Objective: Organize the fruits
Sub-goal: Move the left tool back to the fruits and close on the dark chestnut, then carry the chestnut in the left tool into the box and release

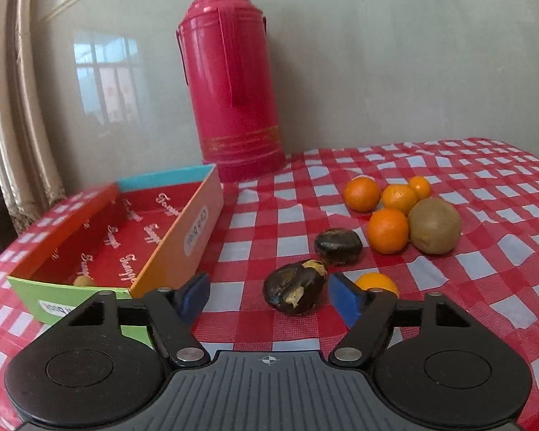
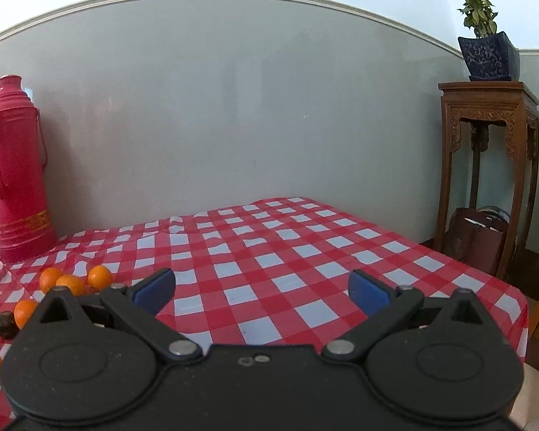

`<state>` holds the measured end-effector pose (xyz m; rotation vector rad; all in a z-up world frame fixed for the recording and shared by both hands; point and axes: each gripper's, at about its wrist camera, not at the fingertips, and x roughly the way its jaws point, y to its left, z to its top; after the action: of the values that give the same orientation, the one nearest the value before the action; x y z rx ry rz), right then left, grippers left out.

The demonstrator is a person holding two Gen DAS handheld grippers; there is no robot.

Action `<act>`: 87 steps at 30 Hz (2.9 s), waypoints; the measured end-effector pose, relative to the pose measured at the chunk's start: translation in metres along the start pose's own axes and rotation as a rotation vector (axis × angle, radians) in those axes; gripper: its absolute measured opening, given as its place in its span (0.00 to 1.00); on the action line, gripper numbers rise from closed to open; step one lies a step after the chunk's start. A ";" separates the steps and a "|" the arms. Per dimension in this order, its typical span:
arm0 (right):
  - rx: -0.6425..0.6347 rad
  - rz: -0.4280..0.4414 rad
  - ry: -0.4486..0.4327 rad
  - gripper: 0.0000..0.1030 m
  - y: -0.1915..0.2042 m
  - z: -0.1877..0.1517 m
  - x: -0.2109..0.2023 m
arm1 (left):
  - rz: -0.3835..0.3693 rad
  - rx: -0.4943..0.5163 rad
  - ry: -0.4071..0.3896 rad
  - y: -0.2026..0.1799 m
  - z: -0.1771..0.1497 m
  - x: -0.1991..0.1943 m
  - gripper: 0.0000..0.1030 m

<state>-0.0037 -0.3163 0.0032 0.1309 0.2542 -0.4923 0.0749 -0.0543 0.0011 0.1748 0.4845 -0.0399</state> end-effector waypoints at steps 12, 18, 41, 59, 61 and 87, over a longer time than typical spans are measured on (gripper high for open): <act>-0.017 0.032 0.013 0.94 0.009 -0.001 0.000 | -0.072 0.010 0.067 -0.006 0.001 0.022 0.63; -0.018 0.040 0.019 0.94 0.010 -0.001 0.002 | -0.072 0.001 0.090 -0.006 0.003 0.032 0.62; -0.028 0.064 0.026 0.94 0.012 -0.001 0.005 | -0.083 0.029 0.005 -0.012 0.004 0.016 0.42; -0.059 0.128 0.024 0.94 0.045 -0.002 0.003 | 0.179 -0.107 -0.128 0.060 0.013 -0.005 0.42; -0.068 0.139 0.025 0.94 0.051 -0.002 0.002 | 0.192 -0.128 -0.115 0.070 0.013 -0.003 0.43; -0.114 0.212 0.031 0.94 0.087 -0.006 -0.002 | 0.275 -0.232 0.026 0.122 0.012 0.042 0.45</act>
<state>0.0351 -0.2382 0.0032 0.0537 0.2948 -0.2648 0.1274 0.0638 0.0112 0.0128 0.4841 0.2868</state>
